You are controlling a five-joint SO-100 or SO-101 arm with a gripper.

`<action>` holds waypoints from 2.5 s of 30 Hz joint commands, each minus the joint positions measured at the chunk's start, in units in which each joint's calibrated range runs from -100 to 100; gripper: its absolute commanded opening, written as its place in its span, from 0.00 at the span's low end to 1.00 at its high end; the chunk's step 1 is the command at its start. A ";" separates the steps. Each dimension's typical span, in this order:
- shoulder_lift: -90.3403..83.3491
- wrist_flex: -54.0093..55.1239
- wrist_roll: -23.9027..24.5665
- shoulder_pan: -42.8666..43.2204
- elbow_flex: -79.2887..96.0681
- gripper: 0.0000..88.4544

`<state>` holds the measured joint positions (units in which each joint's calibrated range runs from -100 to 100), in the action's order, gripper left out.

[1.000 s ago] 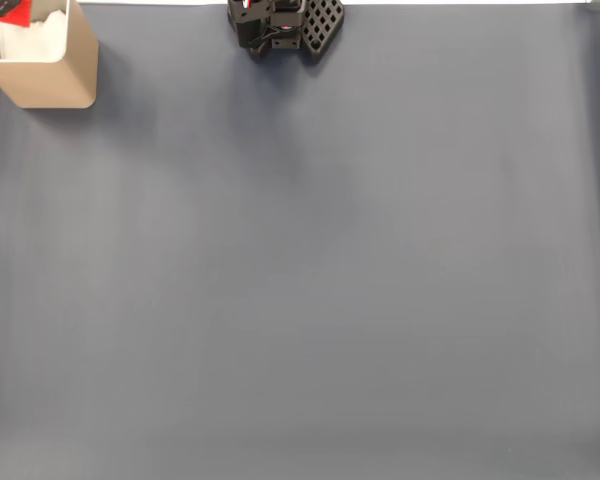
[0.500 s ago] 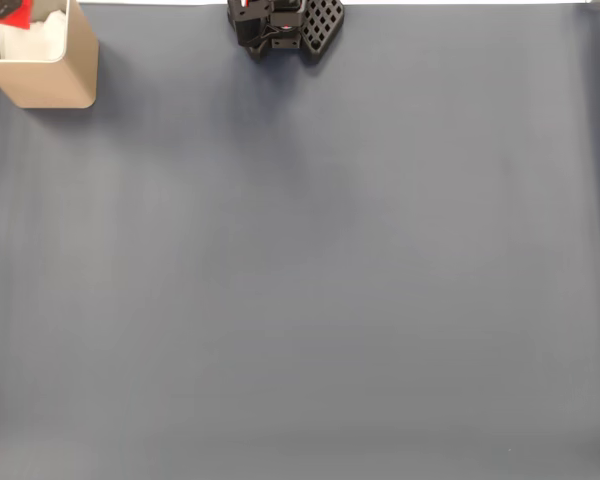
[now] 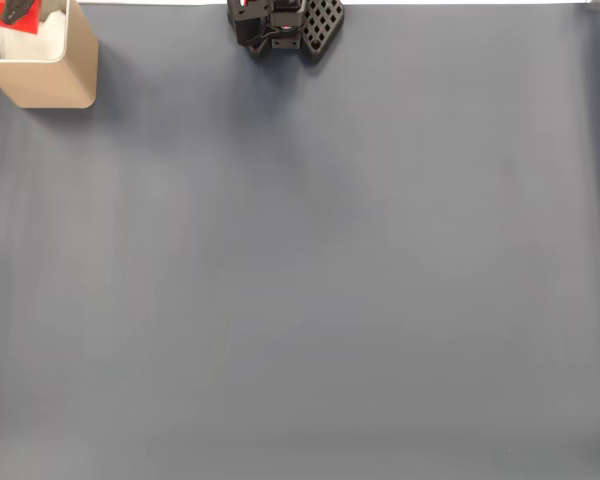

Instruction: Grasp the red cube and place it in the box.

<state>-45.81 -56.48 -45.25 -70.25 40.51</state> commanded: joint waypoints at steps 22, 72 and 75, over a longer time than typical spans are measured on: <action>-2.20 1.73 -0.59 -1.13 0.19 0.21; -3.41 -0.81 1.71 1.43 -1.18 0.19; -2.37 -1.80 1.90 2.99 -3.10 0.04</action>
<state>-47.89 -57.52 -43.69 -68.99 41.59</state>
